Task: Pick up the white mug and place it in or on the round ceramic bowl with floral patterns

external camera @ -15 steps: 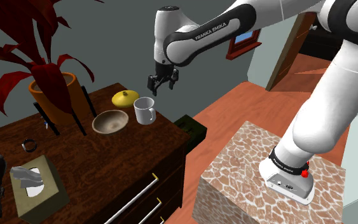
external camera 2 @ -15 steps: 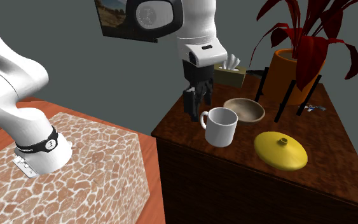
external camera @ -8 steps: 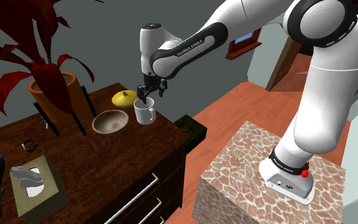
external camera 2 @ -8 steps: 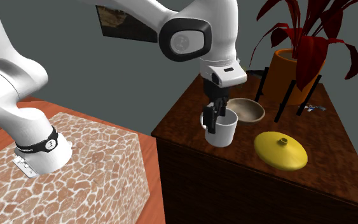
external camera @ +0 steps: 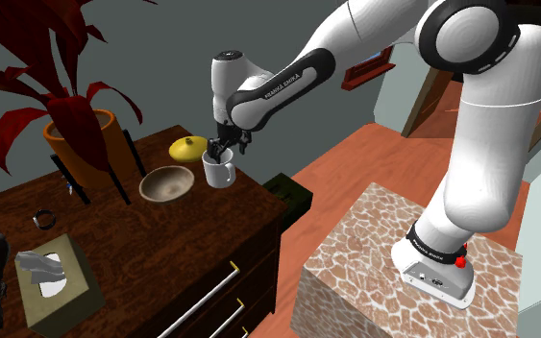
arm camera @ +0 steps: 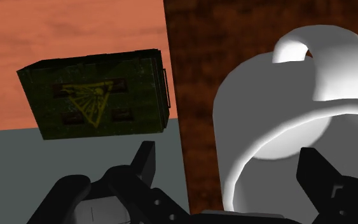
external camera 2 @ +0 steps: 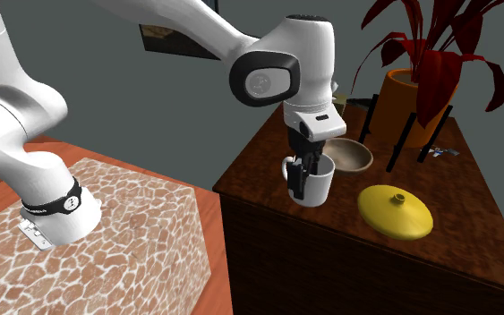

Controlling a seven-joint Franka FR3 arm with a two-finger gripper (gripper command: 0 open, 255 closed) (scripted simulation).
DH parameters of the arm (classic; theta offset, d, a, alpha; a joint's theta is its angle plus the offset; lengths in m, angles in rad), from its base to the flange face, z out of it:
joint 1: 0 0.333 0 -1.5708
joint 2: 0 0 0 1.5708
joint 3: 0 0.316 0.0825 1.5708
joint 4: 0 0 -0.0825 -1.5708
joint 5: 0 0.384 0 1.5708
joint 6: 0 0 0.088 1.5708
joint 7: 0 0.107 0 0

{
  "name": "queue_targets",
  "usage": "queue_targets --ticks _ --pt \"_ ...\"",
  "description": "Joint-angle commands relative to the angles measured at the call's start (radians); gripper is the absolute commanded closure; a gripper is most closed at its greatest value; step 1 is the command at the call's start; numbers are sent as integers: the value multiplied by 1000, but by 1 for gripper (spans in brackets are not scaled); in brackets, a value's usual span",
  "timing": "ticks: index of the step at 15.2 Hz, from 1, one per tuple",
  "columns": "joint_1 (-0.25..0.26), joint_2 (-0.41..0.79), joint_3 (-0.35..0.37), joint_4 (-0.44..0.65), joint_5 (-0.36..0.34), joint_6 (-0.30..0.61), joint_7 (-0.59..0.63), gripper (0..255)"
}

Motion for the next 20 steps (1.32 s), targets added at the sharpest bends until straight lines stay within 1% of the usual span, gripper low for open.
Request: queue_targets --ticks 1,5,6,15,20 --pt "0 0 0 -1 0 2 0 0" --pt "0 0 0 -1 0 2 0 0" --pt "0 0 0 -1 0 2 0 255" --pt "0 0 0 -1 0 2 0 255" --pt "-4 -34 7 23 17 -54 -14 255"
